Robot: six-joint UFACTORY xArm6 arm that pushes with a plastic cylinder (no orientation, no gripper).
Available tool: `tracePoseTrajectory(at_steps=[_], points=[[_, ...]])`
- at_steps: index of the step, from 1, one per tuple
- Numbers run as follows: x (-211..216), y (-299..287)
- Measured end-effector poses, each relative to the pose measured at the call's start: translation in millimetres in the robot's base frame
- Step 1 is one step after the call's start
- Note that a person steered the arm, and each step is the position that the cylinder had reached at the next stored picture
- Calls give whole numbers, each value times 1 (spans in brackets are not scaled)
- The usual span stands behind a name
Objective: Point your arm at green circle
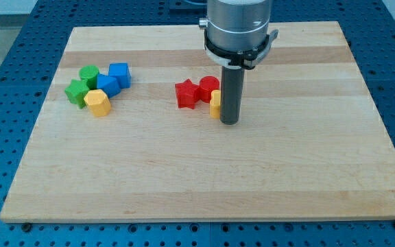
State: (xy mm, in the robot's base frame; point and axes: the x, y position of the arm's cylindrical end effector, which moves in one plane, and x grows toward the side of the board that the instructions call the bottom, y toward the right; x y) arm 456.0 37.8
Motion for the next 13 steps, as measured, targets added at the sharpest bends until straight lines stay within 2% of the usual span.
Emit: tracePoseTrajectory(at_steps=[2, 3, 4, 7, 8, 10, 12, 13], points=[[5, 0], [32, -4], [56, -34], [56, -206], [40, -259], [-13, -323], [-64, -342], [-109, -342]])
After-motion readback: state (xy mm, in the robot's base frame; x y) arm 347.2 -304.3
